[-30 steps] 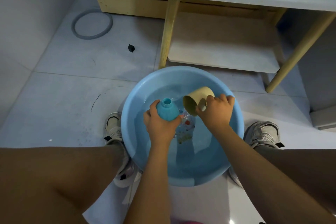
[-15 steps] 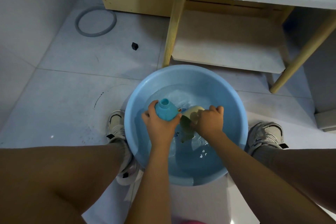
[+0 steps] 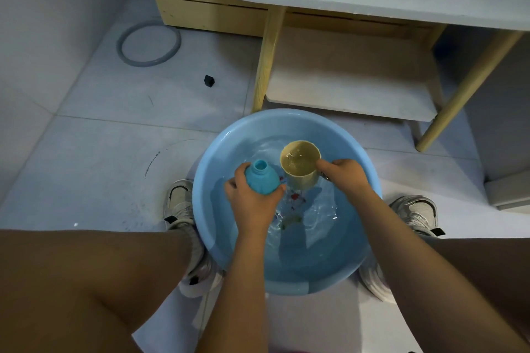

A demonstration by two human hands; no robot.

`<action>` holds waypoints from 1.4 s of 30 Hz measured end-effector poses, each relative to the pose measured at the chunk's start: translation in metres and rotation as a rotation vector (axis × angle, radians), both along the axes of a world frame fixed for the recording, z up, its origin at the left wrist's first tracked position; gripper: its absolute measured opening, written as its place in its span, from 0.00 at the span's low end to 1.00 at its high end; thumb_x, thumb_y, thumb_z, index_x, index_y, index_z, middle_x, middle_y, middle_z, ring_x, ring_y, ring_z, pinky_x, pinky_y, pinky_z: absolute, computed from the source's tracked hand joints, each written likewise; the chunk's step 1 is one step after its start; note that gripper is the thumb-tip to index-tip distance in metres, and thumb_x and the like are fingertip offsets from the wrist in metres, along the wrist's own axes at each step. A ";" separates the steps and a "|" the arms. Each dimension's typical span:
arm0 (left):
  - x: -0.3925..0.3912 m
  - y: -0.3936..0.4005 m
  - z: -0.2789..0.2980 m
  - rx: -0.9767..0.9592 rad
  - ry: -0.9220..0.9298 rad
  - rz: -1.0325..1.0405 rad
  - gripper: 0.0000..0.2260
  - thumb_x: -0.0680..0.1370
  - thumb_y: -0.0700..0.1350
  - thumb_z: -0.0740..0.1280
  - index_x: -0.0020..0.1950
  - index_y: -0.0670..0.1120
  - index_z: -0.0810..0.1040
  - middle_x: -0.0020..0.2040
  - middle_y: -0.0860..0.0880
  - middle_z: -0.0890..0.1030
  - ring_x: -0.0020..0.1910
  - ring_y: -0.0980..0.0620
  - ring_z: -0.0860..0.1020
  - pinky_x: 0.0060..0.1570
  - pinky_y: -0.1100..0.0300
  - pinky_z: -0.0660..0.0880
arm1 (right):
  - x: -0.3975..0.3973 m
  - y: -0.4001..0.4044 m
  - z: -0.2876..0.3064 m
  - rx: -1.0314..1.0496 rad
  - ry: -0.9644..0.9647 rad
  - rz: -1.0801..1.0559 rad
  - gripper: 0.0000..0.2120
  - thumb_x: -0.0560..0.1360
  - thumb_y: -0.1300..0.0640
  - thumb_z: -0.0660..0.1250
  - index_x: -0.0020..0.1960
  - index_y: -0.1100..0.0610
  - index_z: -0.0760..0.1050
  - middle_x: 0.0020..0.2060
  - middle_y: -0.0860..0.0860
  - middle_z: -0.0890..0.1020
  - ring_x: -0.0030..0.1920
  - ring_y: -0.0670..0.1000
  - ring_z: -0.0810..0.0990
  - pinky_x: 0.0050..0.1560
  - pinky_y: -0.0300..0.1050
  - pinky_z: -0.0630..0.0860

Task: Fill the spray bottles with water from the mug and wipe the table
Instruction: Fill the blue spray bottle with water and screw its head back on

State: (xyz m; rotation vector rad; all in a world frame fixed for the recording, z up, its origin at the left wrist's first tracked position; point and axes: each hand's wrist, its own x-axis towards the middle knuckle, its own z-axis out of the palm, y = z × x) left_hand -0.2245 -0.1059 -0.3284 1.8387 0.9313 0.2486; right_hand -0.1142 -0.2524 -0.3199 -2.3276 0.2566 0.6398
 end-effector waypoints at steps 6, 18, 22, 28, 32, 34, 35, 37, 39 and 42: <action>0.004 -0.005 0.001 0.000 0.009 -0.037 0.35 0.62 0.45 0.80 0.64 0.53 0.68 0.60 0.48 0.65 0.57 0.49 0.70 0.52 0.60 0.68 | 0.005 0.013 0.020 0.065 -0.232 0.006 0.22 0.69 0.48 0.69 0.27 0.54 0.58 0.23 0.49 0.62 0.28 0.51 0.61 0.40 0.46 0.63; 0.007 -0.007 0.003 -0.012 0.015 -0.071 0.34 0.61 0.46 0.80 0.64 0.53 0.69 0.61 0.49 0.65 0.58 0.49 0.71 0.55 0.58 0.71 | 0.002 0.029 0.048 0.118 -0.573 0.069 0.18 0.63 0.44 0.65 0.29 0.58 0.65 0.23 0.50 0.65 0.30 0.50 0.64 0.45 0.45 0.59; 0.008 -0.008 0.004 -0.017 0.015 -0.085 0.35 0.61 0.46 0.80 0.64 0.52 0.68 0.62 0.48 0.65 0.56 0.52 0.70 0.53 0.60 0.70 | -0.001 0.030 0.053 0.083 -0.678 0.132 0.19 0.64 0.42 0.66 0.31 0.58 0.68 0.24 0.44 0.65 0.37 0.49 0.65 0.45 0.42 0.54; 0.008 -0.010 0.006 -0.023 0.007 -0.087 0.36 0.61 0.48 0.80 0.64 0.53 0.68 0.61 0.50 0.65 0.55 0.53 0.70 0.52 0.61 0.69 | -0.003 0.033 0.057 0.063 -0.776 0.173 0.20 0.63 0.38 0.62 0.31 0.55 0.69 0.24 0.41 0.64 0.37 0.50 0.68 0.46 0.42 0.54; 0.008 -0.009 0.006 -0.019 0.006 -0.089 0.36 0.61 0.49 0.80 0.65 0.53 0.67 0.61 0.50 0.65 0.57 0.53 0.69 0.54 0.61 0.69 | -0.003 0.033 0.058 0.064 -0.815 0.185 0.20 0.62 0.36 0.59 0.31 0.54 0.68 0.24 0.41 0.64 0.37 0.50 0.67 0.45 0.42 0.53; 0.008 -0.009 0.006 -0.023 0.005 -0.088 0.36 0.61 0.48 0.80 0.64 0.53 0.67 0.61 0.50 0.65 0.56 0.53 0.69 0.54 0.60 0.70 | -0.002 0.033 0.059 0.051 -0.829 0.194 0.20 0.62 0.36 0.59 0.31 0.54 0.67 0.25 0.40 0.63 0.37 0.50 0.67 0.44 0.42 0.53; 0.008 -0.009 0.006 -0.021 0.003 -0.088 0.36 0.61 0.48 0.80 0.64 0.53 0.68 0.61 0.50 0.65 0.56 0.53 0.69 0.54 0.60 0.70 | -0.002 0.033 0.059 0.043 -0.837 0.198 0.21 0.62 0.36 0.59 0.31 0.54 0.68 0.25 0.40 0.63 0.37 0.50 0.67 0.44 0.42 0.52; 0.008 -0.009 0.006 -0.017 0.000 -0.087 0.36 0.61 0.48 0.80 0.64 0.53 0.67 0.61 0.49 0.65 0.56 0.54 0.68 0.54 0.60 0.70 | -0.001 0.033 0.059 0.028 -0.863 0.207 0.21 0.63 0.36 0.59 0.31 0.55 0.69 0.25 0.42 0.65 0.37 0.50 0.67 0.44 0.41 0.52; 0.008 -0.009 0.006 -0.022 0.005 -0.087 0.36 0.61 0.48 0.80 0.65 0.53 0.67 0.61 0.49 0.65 0.57 0.54 0.69 0.54 0.60 0.70 | -0.001 0.033 0.059 0.017 -0.893 0.214 0.21 0.63 0.36 0.60 0.30 0.55 0.69 0.25 0.44 0.66 0.37 0.50 0.67 0.43 0.40 0.50; 0.008 -0.009 0.006 -0.020 0.017 -0.087 0.36 0.61 0.48 0.80 0.65 0.53 0.67 0.61 0.50 0.65 0.58 0.52 0.70 0.54 0.59 0.70 | 0.000 0.034 0.058 0.011 -0.928 0.218 0.20 0.64 0.37 0.62 0.30 0.54 0.68 0.25 0.45 0.66 0.36 0.50 0.66 0.43 0.40 0.50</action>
